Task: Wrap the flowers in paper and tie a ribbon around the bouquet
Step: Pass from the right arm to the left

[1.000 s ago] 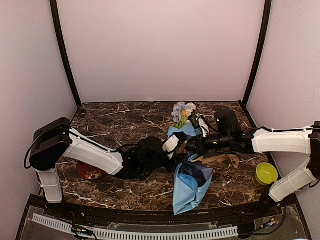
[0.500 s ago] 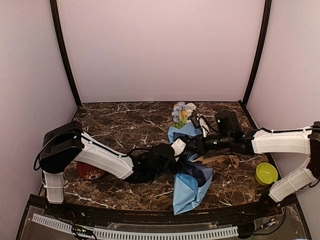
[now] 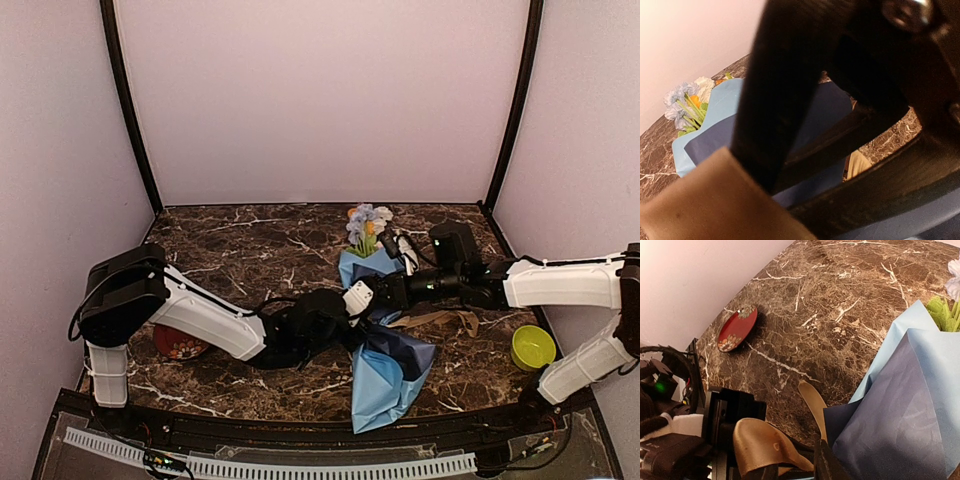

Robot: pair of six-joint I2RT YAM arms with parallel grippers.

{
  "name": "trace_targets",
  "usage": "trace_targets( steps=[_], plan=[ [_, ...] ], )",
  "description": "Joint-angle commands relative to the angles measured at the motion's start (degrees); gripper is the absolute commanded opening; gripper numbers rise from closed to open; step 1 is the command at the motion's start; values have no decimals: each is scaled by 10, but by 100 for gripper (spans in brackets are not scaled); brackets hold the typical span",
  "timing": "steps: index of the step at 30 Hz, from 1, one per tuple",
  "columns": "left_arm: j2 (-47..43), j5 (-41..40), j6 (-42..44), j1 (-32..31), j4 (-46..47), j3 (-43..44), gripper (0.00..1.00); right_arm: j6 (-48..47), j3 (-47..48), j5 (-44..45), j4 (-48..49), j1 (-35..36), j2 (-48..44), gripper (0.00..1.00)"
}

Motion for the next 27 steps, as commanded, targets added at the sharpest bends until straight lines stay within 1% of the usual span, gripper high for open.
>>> trace_targets(
  steps=[1,2,4,7,10,12,14,16,17,18,20,23,27],
  plan=[
    [-16,29,4,1,39,-21,0,-27,34,26,-64,2,-21,32],
    [-18,33,3,1,40,-24,0,-37,48,47,-101,0,-31,39],
    [-18,45,1,2,41,-29,0,-51,77,107,-172,-9,-56,47],
    [-18,54,-4,4,40,-32,0,-39,107,260,-278,-24,-98,53],
    [-18,55,-2,5,41,-35,0,45,107,430,-374,-52,-128,59],
    [-19,55,0,5,44,-37,0,118,80,501,-410,-79,-147,68],
    [-19,58,0,5,48,-41,0,177,30,516,-409,-104,-166,76],
    [-19,60,1,5,50,-42,0,207,-23,484,-373,-123,-181,79],
    [-19,61,1,5,51,-43,0,229,-47,470,-355,-133,-187,83],
    [-20,61,1,5,51,-44,0,261,-67,465,-348,-142,-188,85],
    [-21,61,2,5,52,-44,0,304,-89,469,-350,-161,-191,84],
    [-24,62,2,5,58,-49,0,344,-113,503,-360,-171,-205,82],
    [-23,65,2,5,62,-51,0,340,-159,471,-303,-178,-204,79]
  ],
)
